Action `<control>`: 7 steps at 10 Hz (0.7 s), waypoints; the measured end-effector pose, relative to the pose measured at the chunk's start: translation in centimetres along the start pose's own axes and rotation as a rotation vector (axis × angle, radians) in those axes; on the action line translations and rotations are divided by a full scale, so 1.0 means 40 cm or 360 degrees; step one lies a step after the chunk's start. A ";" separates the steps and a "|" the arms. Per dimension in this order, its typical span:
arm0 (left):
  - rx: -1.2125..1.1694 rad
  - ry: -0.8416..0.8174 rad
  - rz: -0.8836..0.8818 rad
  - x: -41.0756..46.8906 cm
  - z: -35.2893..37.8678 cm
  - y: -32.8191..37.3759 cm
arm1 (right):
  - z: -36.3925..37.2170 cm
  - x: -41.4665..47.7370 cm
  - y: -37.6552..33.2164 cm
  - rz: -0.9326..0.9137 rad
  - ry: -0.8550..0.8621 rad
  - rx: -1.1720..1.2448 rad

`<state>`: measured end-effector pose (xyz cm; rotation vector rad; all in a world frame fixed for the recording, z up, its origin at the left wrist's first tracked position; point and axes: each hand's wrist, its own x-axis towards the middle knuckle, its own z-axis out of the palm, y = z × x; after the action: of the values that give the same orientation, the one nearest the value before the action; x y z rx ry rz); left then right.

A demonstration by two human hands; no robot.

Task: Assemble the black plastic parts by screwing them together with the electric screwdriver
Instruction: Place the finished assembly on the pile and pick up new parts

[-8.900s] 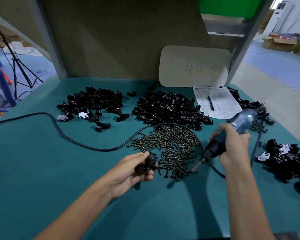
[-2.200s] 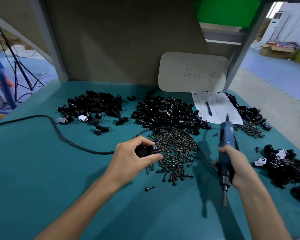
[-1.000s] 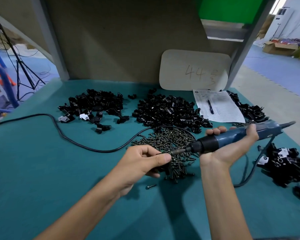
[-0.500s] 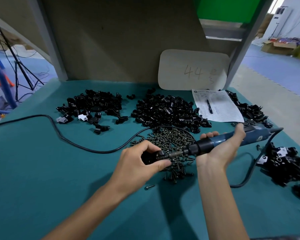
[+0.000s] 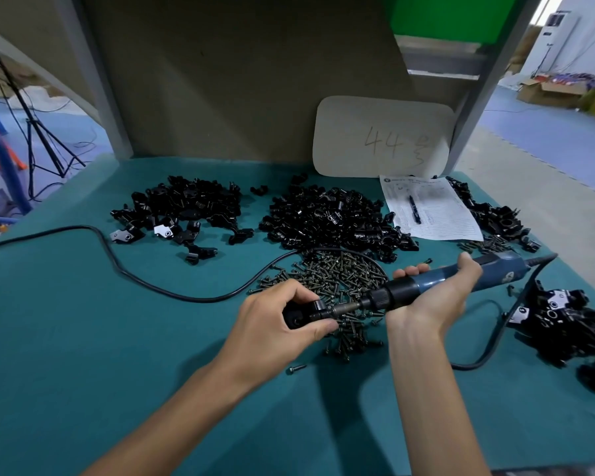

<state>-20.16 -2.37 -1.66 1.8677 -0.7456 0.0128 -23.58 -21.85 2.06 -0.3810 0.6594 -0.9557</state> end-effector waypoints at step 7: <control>0.0101 -0.0023 0.0099 0.001 0.006 0.001 | -0.048 0.099 0.043 0.0011 -0.0077 -0.0219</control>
<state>-20.22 -2.59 -1.71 1.9060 -0.8213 0.0633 -22.18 -24.30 -1.74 -0.5217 0.6840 -0.8944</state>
